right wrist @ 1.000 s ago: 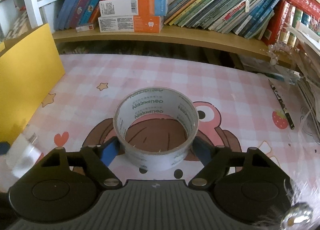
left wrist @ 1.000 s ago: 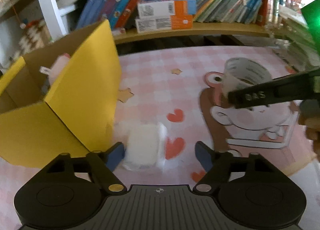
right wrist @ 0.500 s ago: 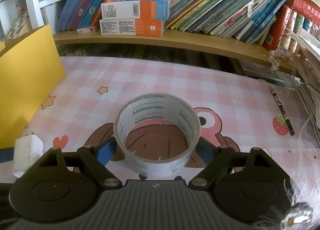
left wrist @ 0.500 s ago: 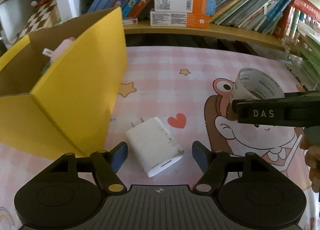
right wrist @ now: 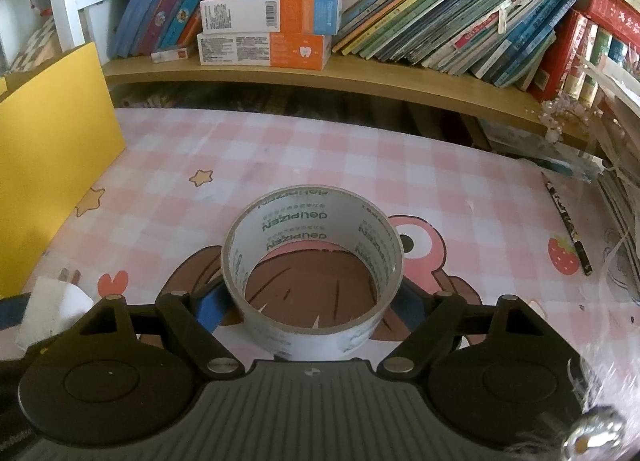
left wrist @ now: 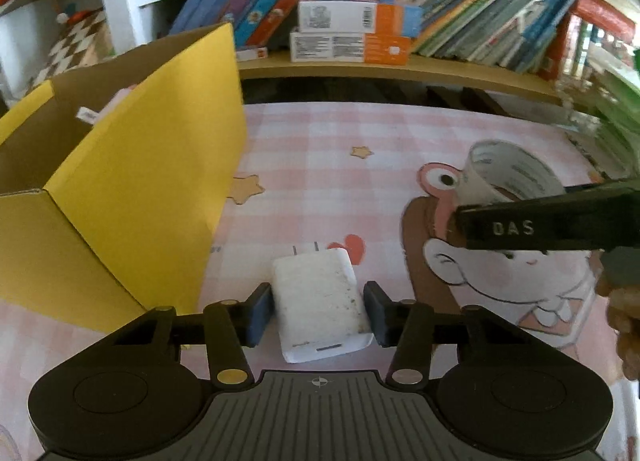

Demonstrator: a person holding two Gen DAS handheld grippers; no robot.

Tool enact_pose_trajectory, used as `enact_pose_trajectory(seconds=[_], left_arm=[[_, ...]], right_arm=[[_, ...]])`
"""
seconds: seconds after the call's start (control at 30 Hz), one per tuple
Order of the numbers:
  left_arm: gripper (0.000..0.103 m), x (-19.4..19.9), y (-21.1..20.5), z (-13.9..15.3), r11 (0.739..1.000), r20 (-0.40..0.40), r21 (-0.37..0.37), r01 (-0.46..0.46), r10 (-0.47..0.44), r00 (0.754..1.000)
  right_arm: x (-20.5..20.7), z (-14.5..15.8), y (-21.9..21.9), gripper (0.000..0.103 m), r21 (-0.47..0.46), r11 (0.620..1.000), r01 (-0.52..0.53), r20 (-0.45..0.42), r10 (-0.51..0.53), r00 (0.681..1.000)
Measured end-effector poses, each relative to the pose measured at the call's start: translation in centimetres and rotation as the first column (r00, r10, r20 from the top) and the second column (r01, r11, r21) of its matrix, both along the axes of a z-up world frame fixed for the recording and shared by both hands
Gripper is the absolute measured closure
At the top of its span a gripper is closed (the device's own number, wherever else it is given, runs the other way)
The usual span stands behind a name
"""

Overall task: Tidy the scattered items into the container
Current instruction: 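Close the left tool on the white charger while the right tool grips the tape roll, then lift and carry the charger and tape roll over the yellow box with both tools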

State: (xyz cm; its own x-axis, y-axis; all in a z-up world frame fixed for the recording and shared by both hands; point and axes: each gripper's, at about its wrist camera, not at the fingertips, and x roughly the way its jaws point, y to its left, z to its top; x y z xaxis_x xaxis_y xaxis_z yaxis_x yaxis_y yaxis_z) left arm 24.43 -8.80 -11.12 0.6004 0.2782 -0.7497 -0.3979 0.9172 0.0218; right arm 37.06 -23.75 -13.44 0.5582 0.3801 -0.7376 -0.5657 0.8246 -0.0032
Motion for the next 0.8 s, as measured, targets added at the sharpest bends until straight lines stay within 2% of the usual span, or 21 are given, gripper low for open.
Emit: enact_pose_trajectory(seconds=[0.43,0.8], left_arm=[[0.059,-2.1,-0.9,1.0,0.994,-0.021,-0.037,0.104,-0.104,0.994],[0.059,-5.2,-2.3,3.5,0.985,0.029,-0.047,0.167,-0.166,0.986]], right_arm=[[-3.7,1.8,-2.1,0.021,0.018,1.0,-0.016,-0.003,0.016,1.0],[-8.5,3.7,-3.5,0.021,0.034,0.999,-0.039,-0.002,0.039,0.999]])
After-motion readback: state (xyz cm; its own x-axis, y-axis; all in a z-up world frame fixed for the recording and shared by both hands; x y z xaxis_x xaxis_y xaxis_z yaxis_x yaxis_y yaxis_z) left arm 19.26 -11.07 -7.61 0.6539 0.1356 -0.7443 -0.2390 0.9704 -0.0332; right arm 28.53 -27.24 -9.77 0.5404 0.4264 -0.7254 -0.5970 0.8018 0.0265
